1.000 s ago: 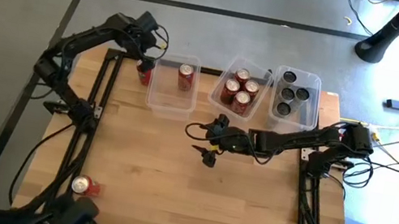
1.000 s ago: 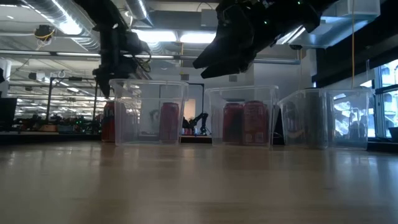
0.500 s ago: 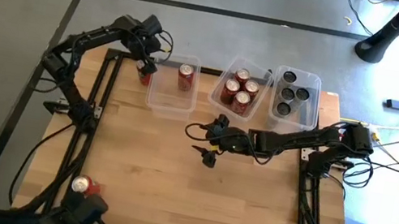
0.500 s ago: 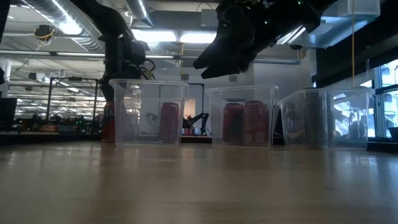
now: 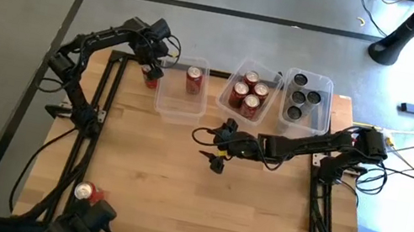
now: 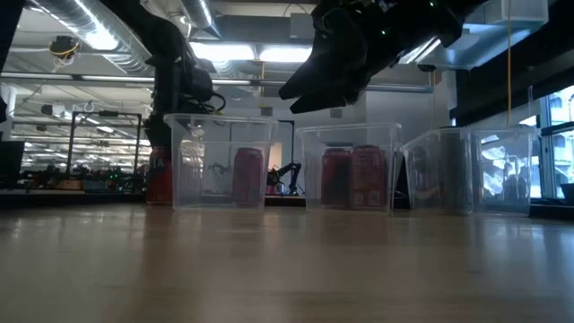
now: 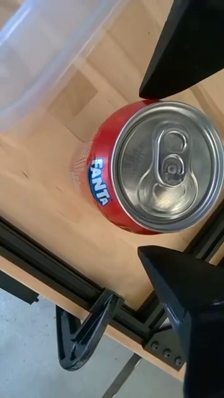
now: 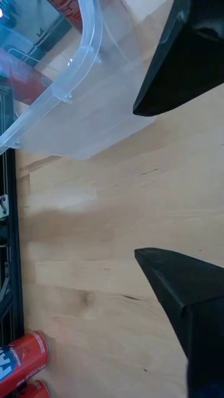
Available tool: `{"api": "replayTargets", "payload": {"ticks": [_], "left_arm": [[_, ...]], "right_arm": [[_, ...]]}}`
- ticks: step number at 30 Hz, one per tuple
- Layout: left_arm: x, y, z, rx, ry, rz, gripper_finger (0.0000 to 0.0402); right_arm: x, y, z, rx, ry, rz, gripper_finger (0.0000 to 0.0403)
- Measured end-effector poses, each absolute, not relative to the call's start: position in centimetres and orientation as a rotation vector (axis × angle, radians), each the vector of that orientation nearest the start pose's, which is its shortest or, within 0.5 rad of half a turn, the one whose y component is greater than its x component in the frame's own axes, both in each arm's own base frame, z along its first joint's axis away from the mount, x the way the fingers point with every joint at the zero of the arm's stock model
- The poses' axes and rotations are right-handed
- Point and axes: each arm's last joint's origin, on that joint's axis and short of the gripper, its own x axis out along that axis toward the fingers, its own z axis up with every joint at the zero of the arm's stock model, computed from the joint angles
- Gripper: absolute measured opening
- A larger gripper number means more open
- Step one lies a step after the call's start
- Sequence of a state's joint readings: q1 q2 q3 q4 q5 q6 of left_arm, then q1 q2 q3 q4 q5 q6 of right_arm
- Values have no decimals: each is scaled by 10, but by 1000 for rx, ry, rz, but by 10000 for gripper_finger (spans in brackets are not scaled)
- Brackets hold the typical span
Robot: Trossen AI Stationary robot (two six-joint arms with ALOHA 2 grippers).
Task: Sort soda cans
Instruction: Put the top orange soda can into the left transparent bin
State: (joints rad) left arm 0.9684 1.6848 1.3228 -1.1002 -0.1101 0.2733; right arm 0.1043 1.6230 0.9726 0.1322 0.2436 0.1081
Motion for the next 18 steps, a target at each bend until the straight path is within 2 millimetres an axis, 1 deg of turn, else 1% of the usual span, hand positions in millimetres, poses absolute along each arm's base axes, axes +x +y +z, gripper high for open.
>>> {"api": "replayTargets", "payload": {"ticks": [3, 9, 12, 18], "left_arm": [[174, 258, 239, -422, 1468, 669, 374], [174, 258, 239, -418, 1469, 666, 310], [174, 258, 240, -409, 1472, 658, 287], [174, 258, 240, -421, 1465, 672, 284]], "right_arm": [[347, 29, 219, 16, 503, -163, 360], [347, 29, 219, 16, 503, -163, 360], [347, 29, 219, 16, 503, -163, 360], [347, 29, 219, 16, 503, -163, 360]]}}
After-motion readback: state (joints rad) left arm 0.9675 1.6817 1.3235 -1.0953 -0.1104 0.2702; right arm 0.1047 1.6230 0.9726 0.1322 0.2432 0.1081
